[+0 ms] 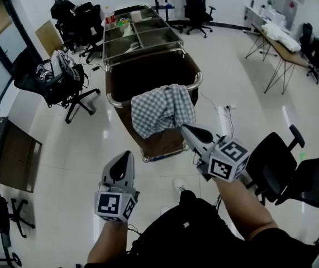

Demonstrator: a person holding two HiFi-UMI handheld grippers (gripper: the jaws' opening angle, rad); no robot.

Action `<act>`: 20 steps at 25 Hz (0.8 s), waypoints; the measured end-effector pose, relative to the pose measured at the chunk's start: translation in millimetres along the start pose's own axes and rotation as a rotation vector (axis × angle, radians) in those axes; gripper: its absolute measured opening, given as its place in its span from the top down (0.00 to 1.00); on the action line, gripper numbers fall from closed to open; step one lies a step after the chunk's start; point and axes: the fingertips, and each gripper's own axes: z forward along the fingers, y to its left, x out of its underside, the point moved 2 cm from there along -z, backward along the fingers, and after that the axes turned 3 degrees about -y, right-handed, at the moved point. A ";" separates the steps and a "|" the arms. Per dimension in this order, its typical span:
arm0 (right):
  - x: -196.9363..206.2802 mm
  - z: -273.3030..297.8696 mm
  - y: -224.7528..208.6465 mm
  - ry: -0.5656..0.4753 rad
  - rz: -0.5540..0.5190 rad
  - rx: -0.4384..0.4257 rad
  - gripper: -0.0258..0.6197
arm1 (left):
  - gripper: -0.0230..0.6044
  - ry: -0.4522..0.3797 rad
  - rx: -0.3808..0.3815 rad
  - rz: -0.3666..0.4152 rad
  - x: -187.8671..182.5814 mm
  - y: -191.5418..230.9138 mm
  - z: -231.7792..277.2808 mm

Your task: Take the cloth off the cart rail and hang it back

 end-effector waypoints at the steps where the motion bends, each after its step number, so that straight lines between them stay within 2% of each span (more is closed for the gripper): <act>1: 7.3 -6.9 5.9 0.009 -0.008 0.007 0.96 | 0.96 -0.005 0.007 -0.002 2.2 -2.7 -2.6; 6: 54.2 -35.9 20.7 0.086 -0.092 0.074 0.96 | 0.96 0.027 0.042 -0.018 17.7 -17.4 -12.1; 12: 98.5 -58.6 17.3 0.151 -0.022 0.114 0.96 | 0.96 0.036 0.040 -0.013 28.5 -23.1 -19.4; 16: 109.9 -59.7 15.1 0.184 -0.031 0.114 0.96 | 0.96 0.055 0.027 -0.022 33.2 -22.7 -19.7; 20: 100.1 -54.6 15.3 0.167 -0.038 0.097 0.96 | 0.96 0.048 0.026 -0.032 35.7 -27.6 -19.3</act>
